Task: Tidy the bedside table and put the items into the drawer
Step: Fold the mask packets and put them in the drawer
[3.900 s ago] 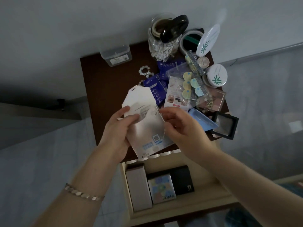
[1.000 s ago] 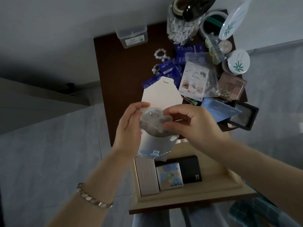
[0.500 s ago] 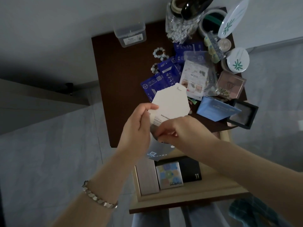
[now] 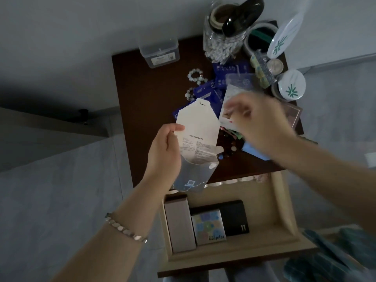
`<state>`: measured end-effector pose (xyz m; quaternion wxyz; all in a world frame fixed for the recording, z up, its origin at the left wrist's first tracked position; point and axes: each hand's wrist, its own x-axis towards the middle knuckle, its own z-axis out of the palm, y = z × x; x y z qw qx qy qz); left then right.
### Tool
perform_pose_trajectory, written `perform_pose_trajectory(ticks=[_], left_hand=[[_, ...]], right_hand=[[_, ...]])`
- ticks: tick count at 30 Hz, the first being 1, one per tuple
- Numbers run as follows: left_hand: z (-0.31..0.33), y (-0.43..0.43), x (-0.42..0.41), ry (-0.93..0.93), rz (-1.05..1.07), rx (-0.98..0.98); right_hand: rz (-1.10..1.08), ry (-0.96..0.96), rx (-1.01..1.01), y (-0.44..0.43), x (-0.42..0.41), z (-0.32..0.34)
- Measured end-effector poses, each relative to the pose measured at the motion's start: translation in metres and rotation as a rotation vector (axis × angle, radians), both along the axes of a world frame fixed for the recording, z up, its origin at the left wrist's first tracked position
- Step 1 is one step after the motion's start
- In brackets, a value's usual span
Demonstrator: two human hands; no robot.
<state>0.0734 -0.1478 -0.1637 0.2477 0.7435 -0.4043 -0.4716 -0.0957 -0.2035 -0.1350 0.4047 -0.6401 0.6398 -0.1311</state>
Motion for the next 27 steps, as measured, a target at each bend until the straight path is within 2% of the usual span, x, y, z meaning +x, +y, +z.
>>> perform_pose_trajectory(ticks=[2, 3, 8, 11, 19, 22, 25, 27], left_hand=[[-0.001, -0.007, 0.001, -0.019, -0.003, 0.001], [-0.001, -0.009, 0.001, -0.018, 0.002, 0.0], [0.0, -0.017, 0.003, -0.016, 0.019, -0.013], [0.0, -0.017, 0.004, -0.012, 0.029, -0.017], [-0.003, -0.013, 0.003, -0.003, 0.052, 0.023], [-0.004, -0.012, 0.003, -0.008, 0.072, 0.024], [-0.003, -0.011, 0.005, -0.016, 0.083, 0.011], [-0.003, -0.01, 0.007, -0.008, 0.09, 0.005]], right_hand=[[-0.1, 0.162, -0.118, -0.033, -0.014, -0.013], [-0.104, 0.237, -0.112, -0.048, -0.019, -0.022], [-0.058, 0.544, 0.103, -0.084, -0.029, -0.061], [-0.071, 0.615, 0.073, -0.086, -0.029, -0.077], [0.005, 0.538, 0.142, -0.076, -0.039, -0.092], [-0.036, 0.463, -0.003, -0.067, -0.038, -0.084], [-0.069, 0.285, -0.29, -0.052, -0.032, -0.057], [-0.122, 0.0, -0.332, -0.038, -0.022, -0.03]])
